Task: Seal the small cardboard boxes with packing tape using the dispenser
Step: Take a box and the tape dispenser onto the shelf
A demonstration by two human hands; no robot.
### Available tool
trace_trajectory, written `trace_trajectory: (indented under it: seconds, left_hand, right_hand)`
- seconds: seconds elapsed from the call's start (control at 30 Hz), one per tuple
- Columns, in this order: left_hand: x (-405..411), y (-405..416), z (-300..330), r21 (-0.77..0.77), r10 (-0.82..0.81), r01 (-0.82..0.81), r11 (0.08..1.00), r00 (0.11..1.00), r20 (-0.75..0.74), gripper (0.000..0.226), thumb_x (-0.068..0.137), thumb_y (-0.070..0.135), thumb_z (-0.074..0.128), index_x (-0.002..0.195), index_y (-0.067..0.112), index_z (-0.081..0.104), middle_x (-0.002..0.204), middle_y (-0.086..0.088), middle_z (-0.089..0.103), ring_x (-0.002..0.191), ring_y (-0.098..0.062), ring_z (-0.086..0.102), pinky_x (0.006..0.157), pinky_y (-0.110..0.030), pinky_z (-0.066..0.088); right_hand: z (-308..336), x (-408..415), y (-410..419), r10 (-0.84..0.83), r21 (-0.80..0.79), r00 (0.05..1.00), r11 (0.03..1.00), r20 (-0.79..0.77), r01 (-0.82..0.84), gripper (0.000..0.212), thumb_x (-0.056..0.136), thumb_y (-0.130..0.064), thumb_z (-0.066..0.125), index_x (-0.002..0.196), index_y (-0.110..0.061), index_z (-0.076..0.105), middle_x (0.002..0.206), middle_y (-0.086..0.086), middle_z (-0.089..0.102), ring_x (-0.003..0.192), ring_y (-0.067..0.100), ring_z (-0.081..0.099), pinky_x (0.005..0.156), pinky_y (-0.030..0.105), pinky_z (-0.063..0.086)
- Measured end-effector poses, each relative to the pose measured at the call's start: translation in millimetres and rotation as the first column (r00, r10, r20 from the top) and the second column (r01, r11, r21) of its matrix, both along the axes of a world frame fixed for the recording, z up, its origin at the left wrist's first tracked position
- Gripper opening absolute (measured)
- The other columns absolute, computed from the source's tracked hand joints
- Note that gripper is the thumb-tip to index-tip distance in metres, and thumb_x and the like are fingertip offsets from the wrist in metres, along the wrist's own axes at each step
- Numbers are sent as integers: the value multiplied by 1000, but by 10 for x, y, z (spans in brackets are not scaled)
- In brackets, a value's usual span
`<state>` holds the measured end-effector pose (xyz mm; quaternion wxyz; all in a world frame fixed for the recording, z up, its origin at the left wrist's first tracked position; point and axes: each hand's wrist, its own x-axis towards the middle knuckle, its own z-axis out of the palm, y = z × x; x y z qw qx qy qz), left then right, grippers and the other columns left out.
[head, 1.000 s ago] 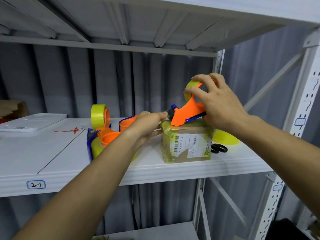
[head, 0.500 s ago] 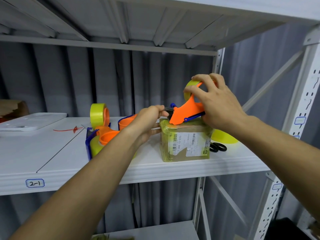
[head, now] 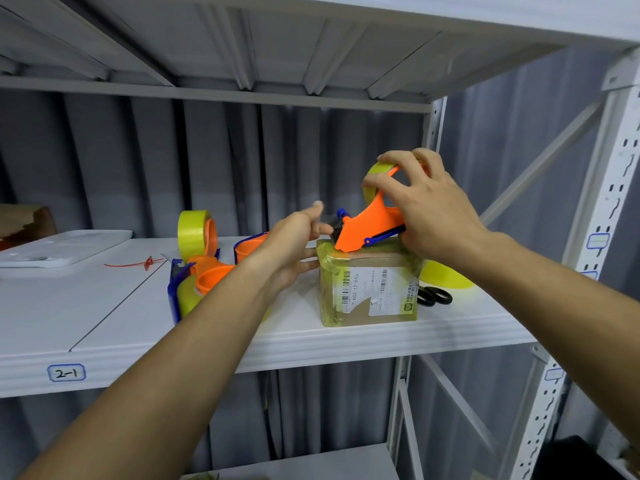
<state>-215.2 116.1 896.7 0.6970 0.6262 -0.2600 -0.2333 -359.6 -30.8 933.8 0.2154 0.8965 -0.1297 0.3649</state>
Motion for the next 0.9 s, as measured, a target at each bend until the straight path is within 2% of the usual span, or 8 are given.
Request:
trace_trajectory:
  seconds: [0.13, 0.27, 0.4, 0.43, 0.63, 0.77, 0.83, 0.9]
  left_hand:
    - [14, -26, -19, 18, -3, 2, 1000, 1000, 29, 22, 97, 30, 65, 99, 8, 68, 115, -4, 71, 101, -23, 68, 79, -34, 55]
    - [57, -19, -12, -6, -3, 3, 1000, 1000, 12, 19, 96, 21, 65, 79, 11, 64, 111, -3, 72, 100, -28, 71, 73, -36, 57]
    - [99, -12, 5, -29, -7, 8, 1000, 1000, 9, 24, 94, 15, 64, 71, 11, 60, 72, 9, 76, 97, -34, 73, 72, -38, 61]
    - [103, -14, 6, -29, -10, 11, 1000, 1000, 10, 23, 93, 14, 64, 71, 11, 60, 70, 9, 75, 96, -34, 74, 71, -38, 61]
    - [148, -14, 20, -41, -27, 27, 999, 1000, 3, 12, 91, 11, 64, 80, 8, 63, 102, -5, 73, 76, -35, 75, 69, -45, 63]
    - [169, 15, 27, -98, -47, 43, 994, 998, -44, 5, 90, 5, 61, 85, 4, 62, 114, -12, 68, 80, -44, 74, 69, -52, 62]
    - [187, 26, 14, -122, -61, 53, 991, 996, -63, 4, 89, 3, 59, 86, 2, 62, 117, -13, 65, 82, -48, 73, 70, -56, 61]
    - [194, 31, 8, -124, -67, 60, 990, 996, -58, 5, 90, 7, 61, 89, 3, 63, 115, -12, 65, 86, -47, 73, 77, -63, 58]
  right_hand:
    - [-6, -3, -9, 6, 7, 1000, 1000, 2, -6, 89, 68, -9, 85, 141, -33, 41, 156, 4, 27, 142, 38, 19, 95, 54, 48]
    - [-32, -1, -38, 14, 34, 1000, 999, 11, -14, 88, 68, -8, 84, 140, -33, 41, 155, 3, 28, 142, 37, 20, 90, 51, 51]
    - [-57, -9, -83, 33, 66, 999, 997, 21, -34, 87, 65, -10, 86, 135, -36, 42, 153, 0, 29, 139, 34, 23, 78, 46, 53]
    - [-58, -7, -92, 36, 74, 999, 997, 24, -38, 87, 65, -10, 87, 134, -37, 41, 152, -1, 29, 139, 34, 23, 76, 46, 53]
    - [-81, 27, -127, 39, 97, 997, 994, 64, -45, 91, 64, -8, 85, 136, -39, 40, 151, -3, 27, 136, 35, 23, 67, 45, 55]
    - [-102, 46, -171, 54, 88, 994, 994, 92, -62, 92, 63, -7, 83, 136, -40, 39, 149, -5, 29, 132, 36, 26, 57, 36, 46]
    - [-107, 55, -197, 61, 98, 994, 993, 93, -70, 94, 61, -8, 85, 137, -41, 38, 147, -6, 29, 130, 35, 27, 57, 36, 48]
    - [-88, 54, -219, 68, 107, 994, 991, 86, -77, 96, 61, -10, 86, 137, -40, 37, 147, -6, 29, 128, 35, 30, 60, 38, 50]
